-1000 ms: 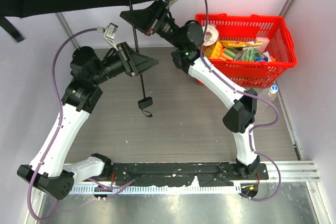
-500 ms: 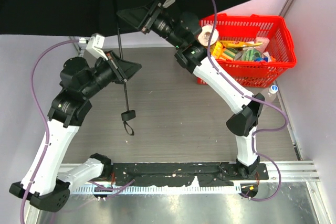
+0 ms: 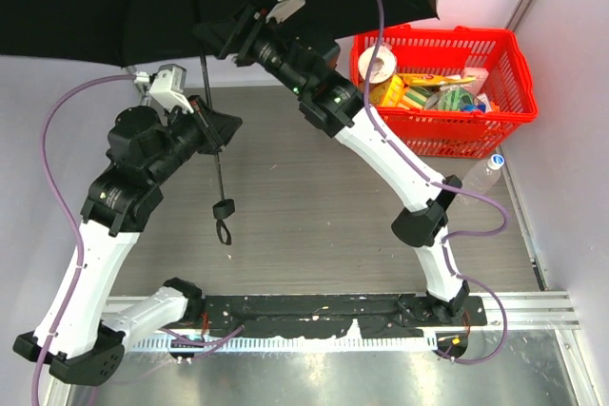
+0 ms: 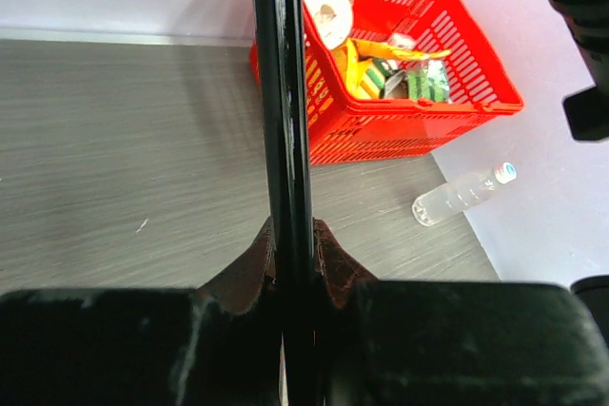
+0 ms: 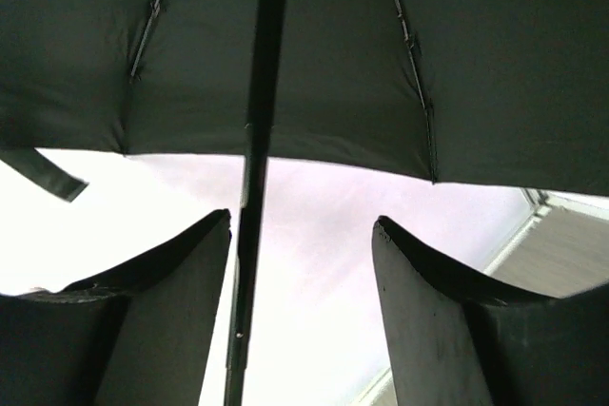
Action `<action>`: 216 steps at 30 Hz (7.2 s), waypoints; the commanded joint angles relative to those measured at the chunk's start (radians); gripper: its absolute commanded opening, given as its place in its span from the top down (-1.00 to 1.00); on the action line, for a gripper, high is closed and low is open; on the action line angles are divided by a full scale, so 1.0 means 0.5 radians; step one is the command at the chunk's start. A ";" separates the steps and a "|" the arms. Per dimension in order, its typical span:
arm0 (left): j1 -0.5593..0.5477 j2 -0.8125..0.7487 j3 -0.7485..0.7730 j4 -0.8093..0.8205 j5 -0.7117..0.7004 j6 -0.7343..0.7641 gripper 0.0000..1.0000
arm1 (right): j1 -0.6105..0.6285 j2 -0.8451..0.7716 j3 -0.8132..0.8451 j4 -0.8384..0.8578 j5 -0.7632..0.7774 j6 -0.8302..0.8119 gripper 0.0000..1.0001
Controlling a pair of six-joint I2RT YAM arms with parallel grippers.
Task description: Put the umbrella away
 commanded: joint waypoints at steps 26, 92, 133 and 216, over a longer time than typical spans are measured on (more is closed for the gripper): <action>0.078 0.108 -0.068 0.572 0.681 -0.507 -0.36 | -0.157 -0.555 -1.210 1.540 -0.559 0.556 0.98; -0.105 0.093 -0.409 1.352 1.277 -0.940 1.00 | -0.396 -0.656 -1.143 1.295 0.210 0.707 -0.34; -0.099 -0.407 -0.271 0.460 -0.434 -0.513 1.00 | 0.159 -0.696 -1.766 1.181 -0.299 0.863 0.99; 0.032 -0.404 -0.946 0.204 -0.287 -0.241 1.00 | -0.216 0.010 -0.877 1.233 -0.498 0.701 0.99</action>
